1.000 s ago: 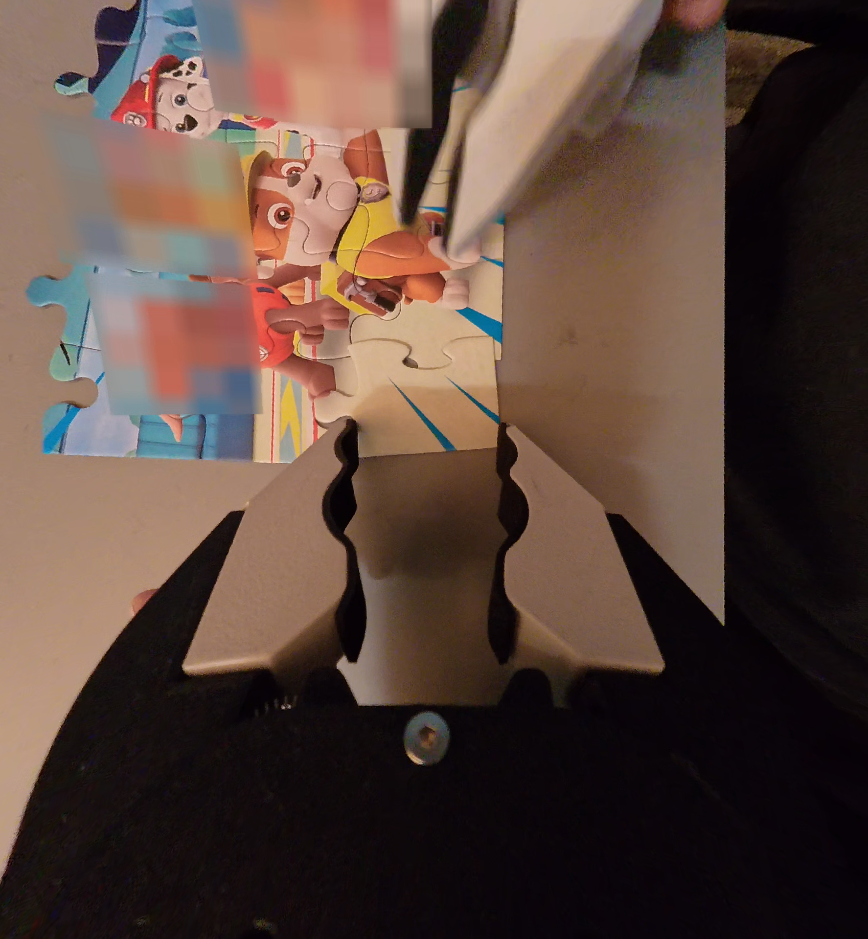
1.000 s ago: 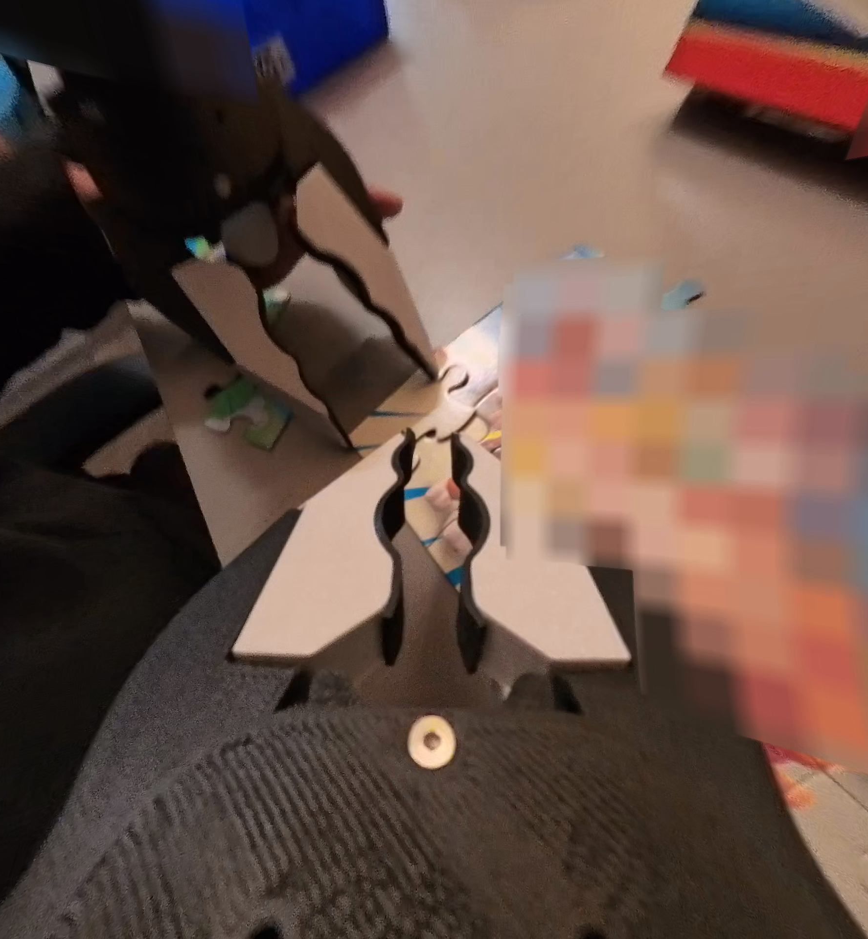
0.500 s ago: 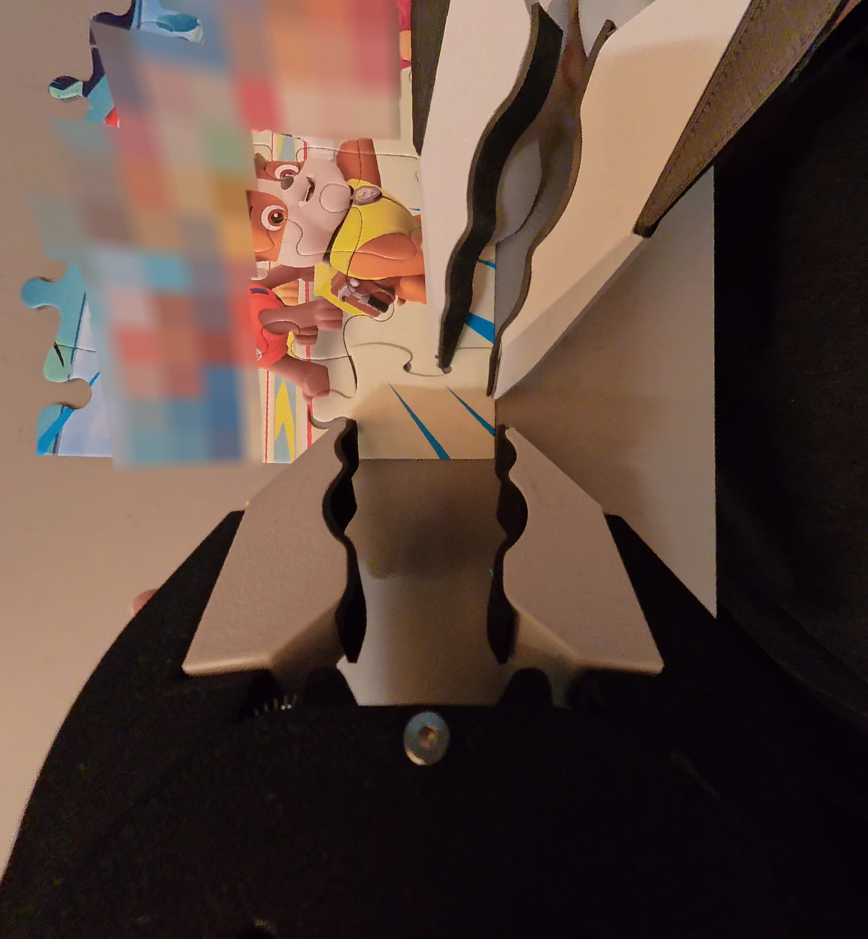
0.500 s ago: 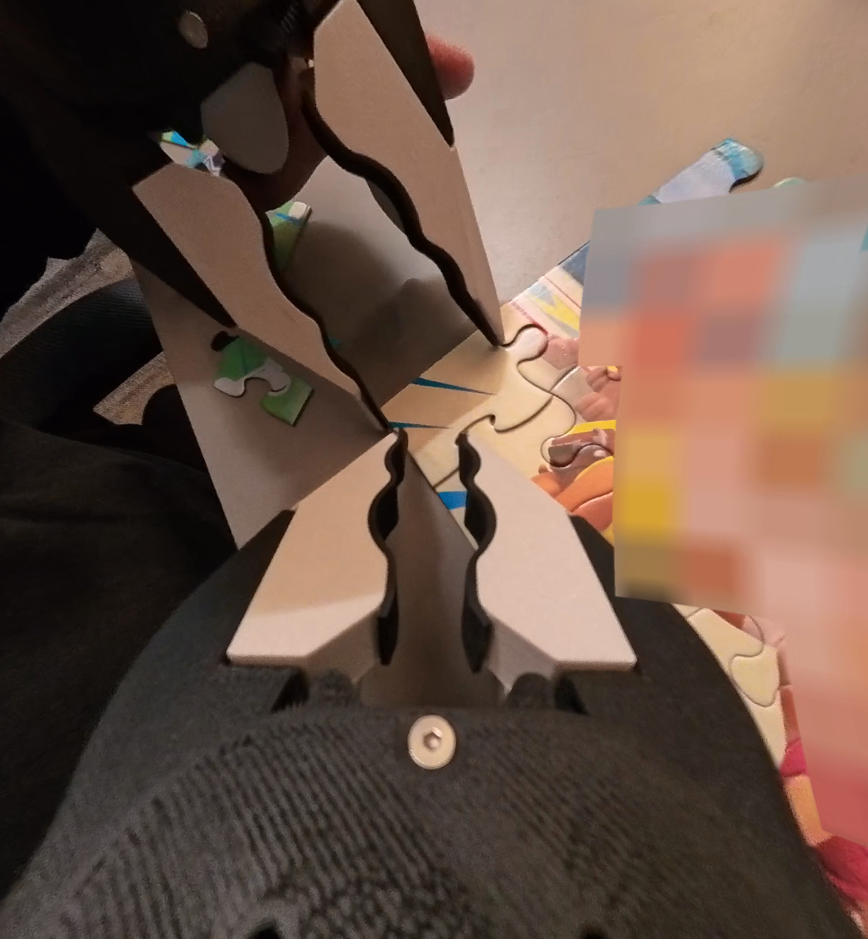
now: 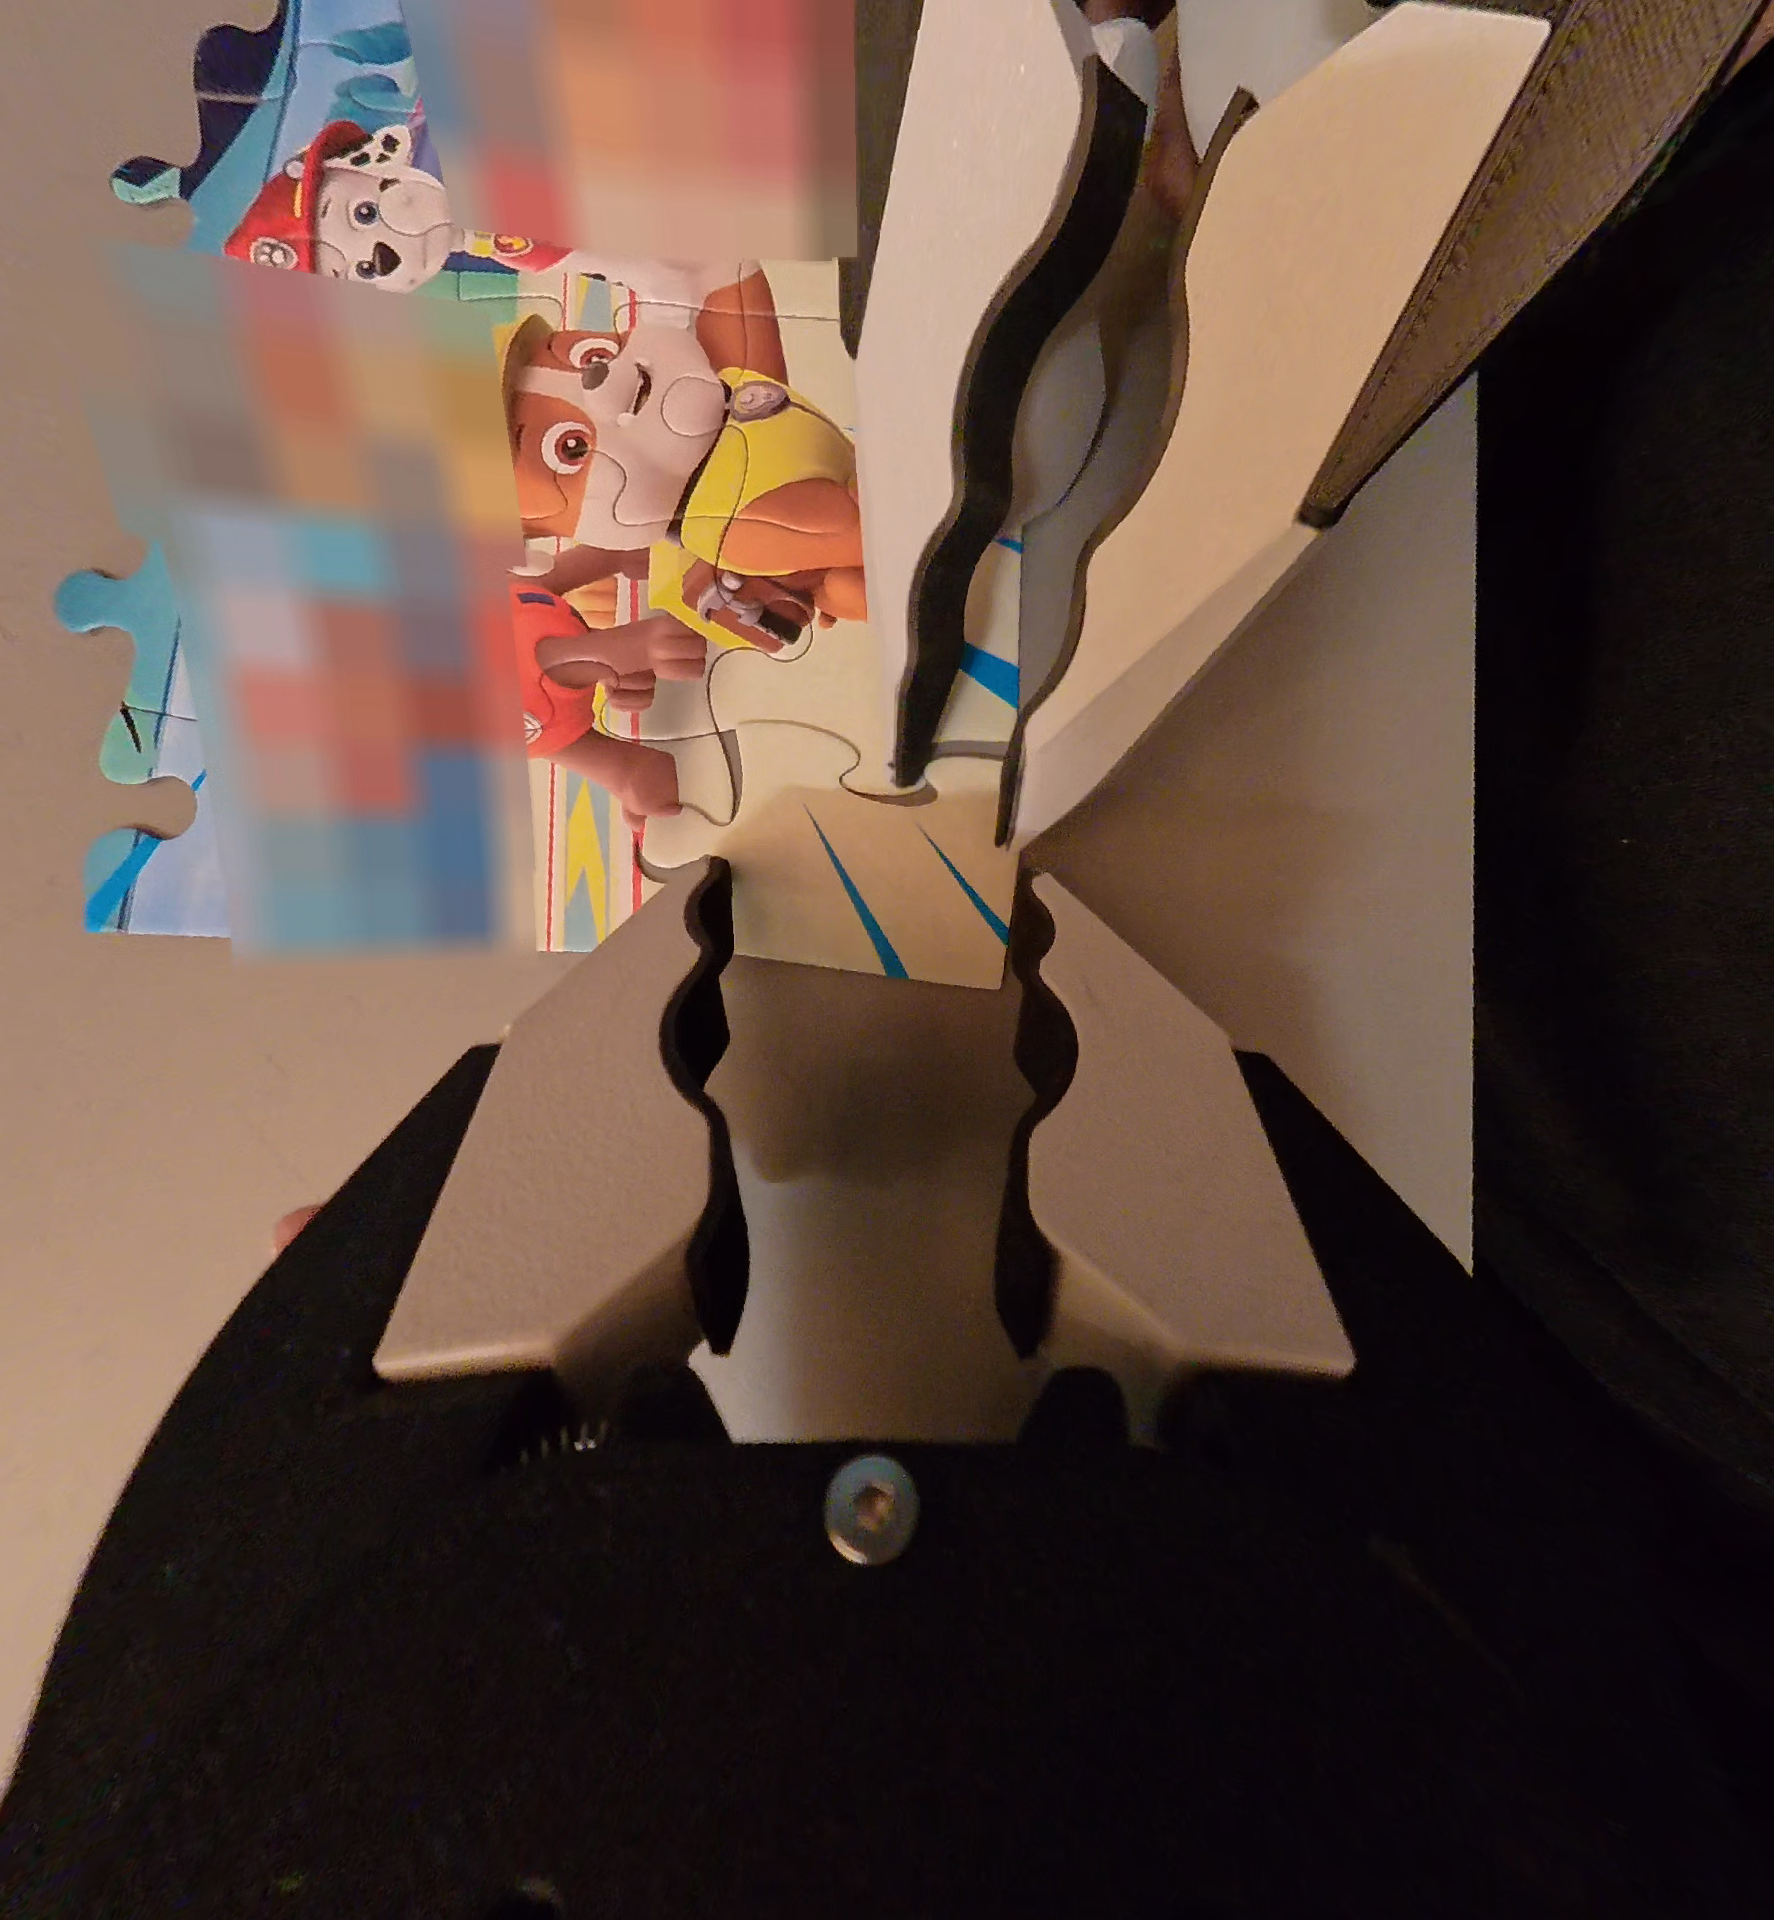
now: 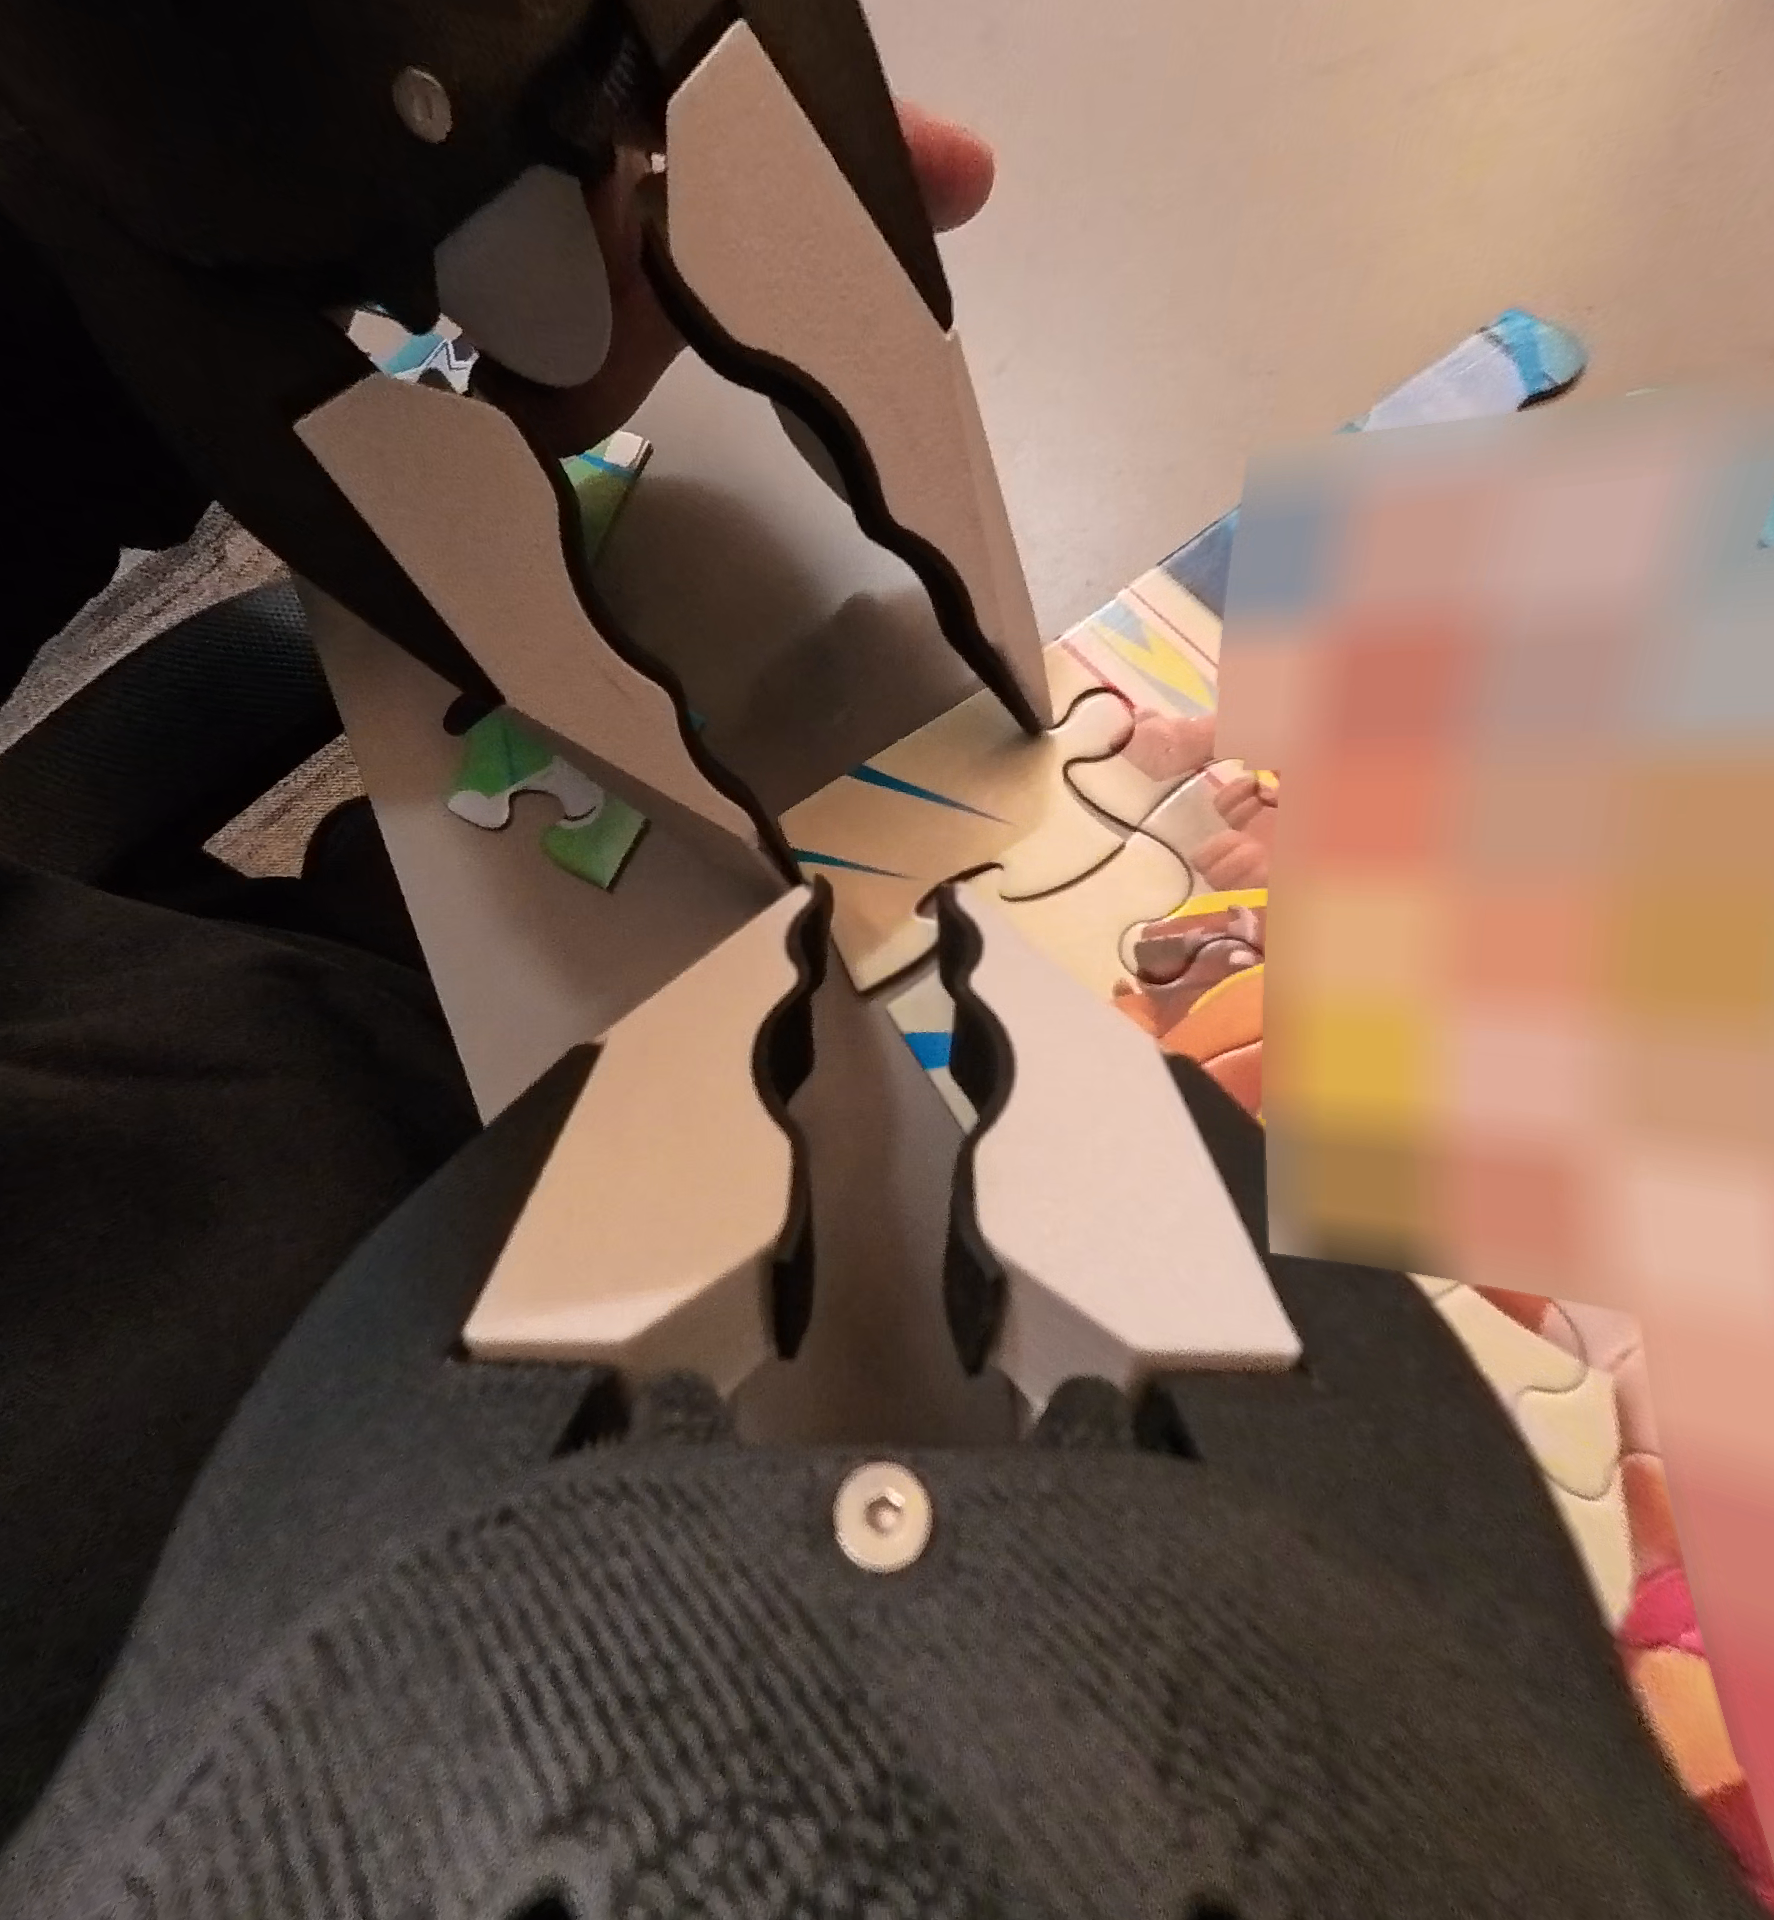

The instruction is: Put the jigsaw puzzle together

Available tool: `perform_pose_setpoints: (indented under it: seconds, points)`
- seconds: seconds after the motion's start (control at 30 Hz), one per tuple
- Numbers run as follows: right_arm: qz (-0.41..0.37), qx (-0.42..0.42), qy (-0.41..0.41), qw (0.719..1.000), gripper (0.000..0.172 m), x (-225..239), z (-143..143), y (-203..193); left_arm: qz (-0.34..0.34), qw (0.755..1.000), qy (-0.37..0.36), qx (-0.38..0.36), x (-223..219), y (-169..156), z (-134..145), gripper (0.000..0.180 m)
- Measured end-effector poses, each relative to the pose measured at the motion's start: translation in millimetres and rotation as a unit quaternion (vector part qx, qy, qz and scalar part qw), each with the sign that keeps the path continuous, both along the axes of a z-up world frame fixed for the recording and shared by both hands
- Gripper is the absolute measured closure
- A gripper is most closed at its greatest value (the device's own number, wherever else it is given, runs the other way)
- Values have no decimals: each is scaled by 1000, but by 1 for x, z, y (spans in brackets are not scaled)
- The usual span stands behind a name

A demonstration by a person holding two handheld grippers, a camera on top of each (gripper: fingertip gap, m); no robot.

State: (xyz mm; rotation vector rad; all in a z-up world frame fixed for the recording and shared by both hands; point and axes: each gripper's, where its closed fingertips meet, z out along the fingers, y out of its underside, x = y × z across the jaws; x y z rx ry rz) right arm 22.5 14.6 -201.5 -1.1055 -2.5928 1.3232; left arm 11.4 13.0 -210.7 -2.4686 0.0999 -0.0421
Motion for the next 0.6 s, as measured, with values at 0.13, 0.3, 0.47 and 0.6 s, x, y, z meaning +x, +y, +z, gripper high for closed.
perform_pose_setpoints:
  seconds: [0.13, 0.3, 0.47, 0.6]
  points:
    - [-9, -3, 7, 1000, 151, -4, 2, 3, 9, 1000, 1, -1, -1, 0, 0, 127]
    - [-16, 0, 14, 1000, 149, -8, 2, 5, 21, 1000, -1, -1, -1, -1, 0, 127]
    - [-19, 6, 20, 1000, 147, -11, 1, 5, 28, 1000, -1, 2, -1, -1, 0, 127]
    - [-19, 9, 24, 999, 147, -13, 1, 5, 31, 1000, -3, 1, -1, 0, 0, 126]
